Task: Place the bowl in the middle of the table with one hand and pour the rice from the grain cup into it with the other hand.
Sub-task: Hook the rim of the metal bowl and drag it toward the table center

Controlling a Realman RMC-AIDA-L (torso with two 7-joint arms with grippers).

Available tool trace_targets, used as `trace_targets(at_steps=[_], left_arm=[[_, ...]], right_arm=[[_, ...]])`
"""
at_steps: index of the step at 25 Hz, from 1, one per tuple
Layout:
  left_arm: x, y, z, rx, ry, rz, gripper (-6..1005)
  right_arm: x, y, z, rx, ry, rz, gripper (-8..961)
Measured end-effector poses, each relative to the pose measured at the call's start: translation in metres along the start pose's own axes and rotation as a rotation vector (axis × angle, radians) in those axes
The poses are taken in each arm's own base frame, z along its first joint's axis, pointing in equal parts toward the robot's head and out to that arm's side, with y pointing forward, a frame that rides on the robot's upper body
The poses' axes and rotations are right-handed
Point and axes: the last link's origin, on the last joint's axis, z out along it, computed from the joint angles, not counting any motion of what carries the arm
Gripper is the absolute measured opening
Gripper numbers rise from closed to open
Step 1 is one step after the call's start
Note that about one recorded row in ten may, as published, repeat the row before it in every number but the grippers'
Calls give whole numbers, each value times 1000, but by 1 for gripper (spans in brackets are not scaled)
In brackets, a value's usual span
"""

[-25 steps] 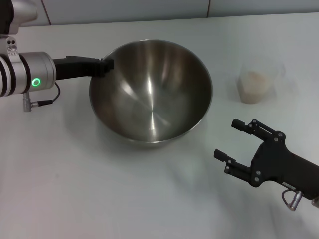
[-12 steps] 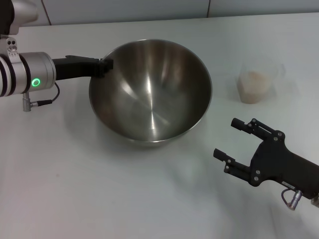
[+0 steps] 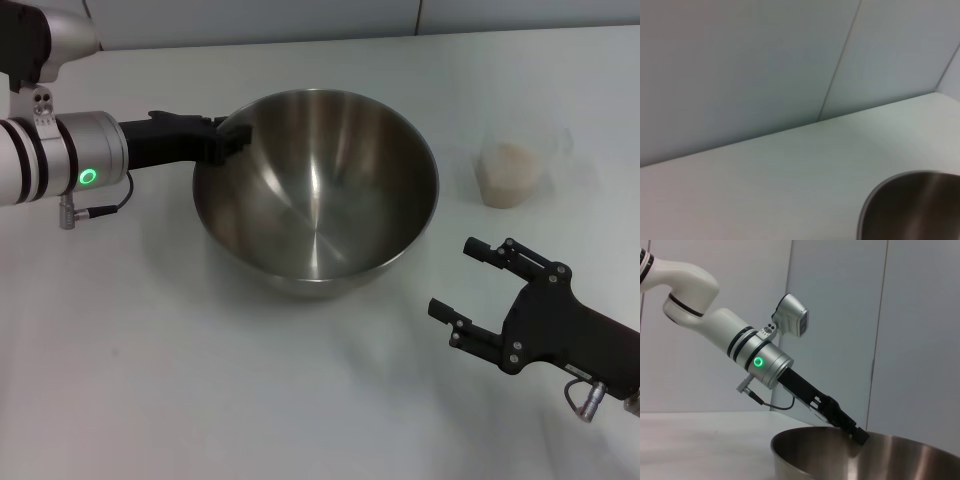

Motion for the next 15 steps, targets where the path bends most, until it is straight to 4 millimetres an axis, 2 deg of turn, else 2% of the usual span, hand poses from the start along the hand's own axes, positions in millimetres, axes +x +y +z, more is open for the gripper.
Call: trace_targets(at_steps=[6,13,15], left_arm=[[1,1,0,-3,6,6,343],[0,1,-1,-3,7,13,552],[1,0,-2,0,13,4,645]], right_arm=[[0,0,0,0,0,0,653],[0,0,0,0,0,0,651],[0,0,0,0,0,0,650]])
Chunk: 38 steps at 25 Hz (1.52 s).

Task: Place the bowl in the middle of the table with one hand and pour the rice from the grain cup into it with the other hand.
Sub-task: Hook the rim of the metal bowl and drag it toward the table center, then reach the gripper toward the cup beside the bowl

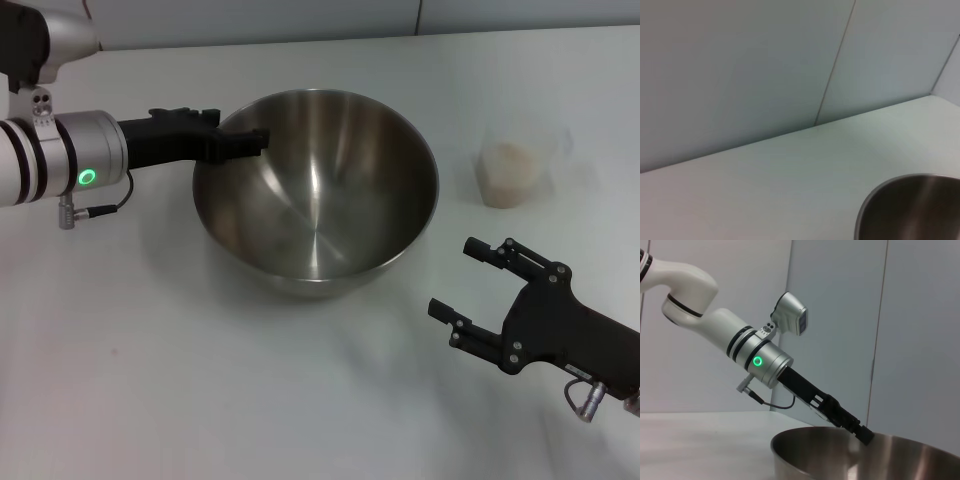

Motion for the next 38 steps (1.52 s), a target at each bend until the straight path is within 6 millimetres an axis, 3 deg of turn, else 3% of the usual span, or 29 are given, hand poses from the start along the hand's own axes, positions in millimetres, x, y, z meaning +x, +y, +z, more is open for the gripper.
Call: trace_targets(at_steps=[3,14,23,24,27,30,38], left_arm=[[1,-1,-1,2,10,-10,784],[4,-5,-8,15,35,-3,833],[21,-12,-58,72,199,40,831],[21,-7,-71,27,264,34,831],[21,-3,-78,-8,298,44,830],[17,25,-105,-242,374,183,829],[4,42,-125,-400,353,343,829]], right_arm=[[0,0,0,0,0,0,649],[-1,-1,2,7,-6,-1,645],[-3,-6,3,41,-20,0,642],[-3,-7,3,51,-24,2,641],[-4,-9,4,74,-34,5,640],[-5,-11,5,77,-39,3,639],[-6,-13,8,76,-44,-1,636]])
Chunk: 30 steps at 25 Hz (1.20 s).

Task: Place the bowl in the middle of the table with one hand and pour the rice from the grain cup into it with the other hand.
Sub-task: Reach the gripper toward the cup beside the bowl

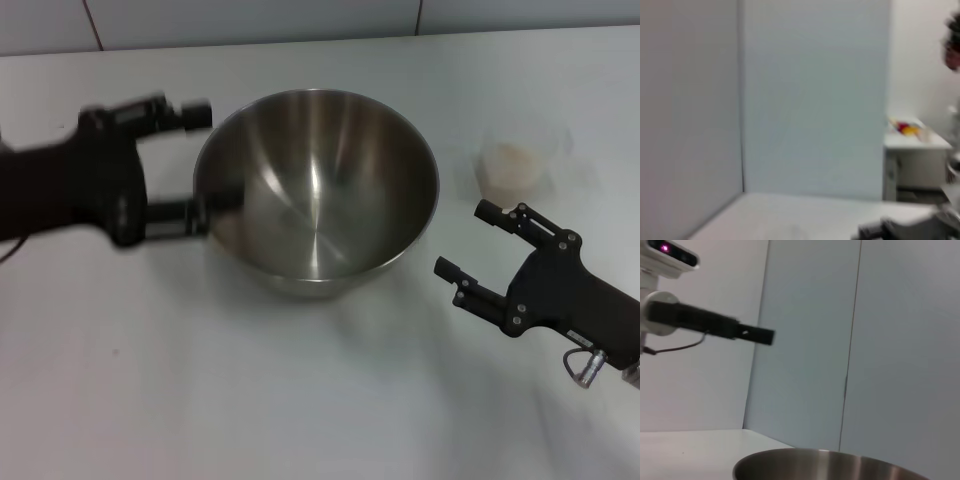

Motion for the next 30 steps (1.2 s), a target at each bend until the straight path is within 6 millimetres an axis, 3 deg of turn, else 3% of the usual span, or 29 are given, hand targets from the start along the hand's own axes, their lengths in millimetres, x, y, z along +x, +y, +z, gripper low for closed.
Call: trace_targets(at_steps=[3,11,19,30], left_arm=[[-9,13,-14,-71,-82,82,829],[-14,3,-31,35,-87,60,829],[-16,3,-32,31,-99,80,829],[-15,3,-37,41,-104,75,829]], right_arm=[[-1,-3,1,24,-8,4,635],[-3,-9,6,108,-40,33,633],[3,-13,-3,261,-32,82,630],[26,-33,-29,533,91,152,626]])
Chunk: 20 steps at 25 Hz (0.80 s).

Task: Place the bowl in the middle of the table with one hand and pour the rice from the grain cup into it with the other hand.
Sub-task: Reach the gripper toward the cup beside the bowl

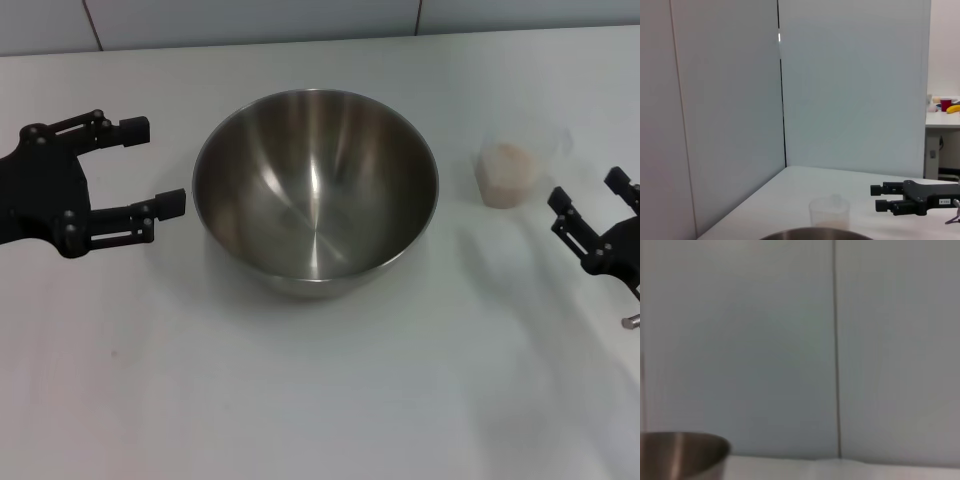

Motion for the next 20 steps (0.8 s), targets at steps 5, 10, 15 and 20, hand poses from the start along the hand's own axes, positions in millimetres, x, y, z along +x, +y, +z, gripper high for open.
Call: trace_targets(at_steps=[5,10,15,20], left_arm=[[-5,1,-12,41,2,-18,828],[-10,0,-19,60,2,-37,828],[-18,2,-20,50,-44,-49,828],[-23,5,-16,27,-85,-60,828]], right_arm=[[8,-6,3,44,61,8,624],[10,-10,12,75,87,16,622],[13,-13,24,82,130,9,620],[12,-11,31,75,137,-1,619]])
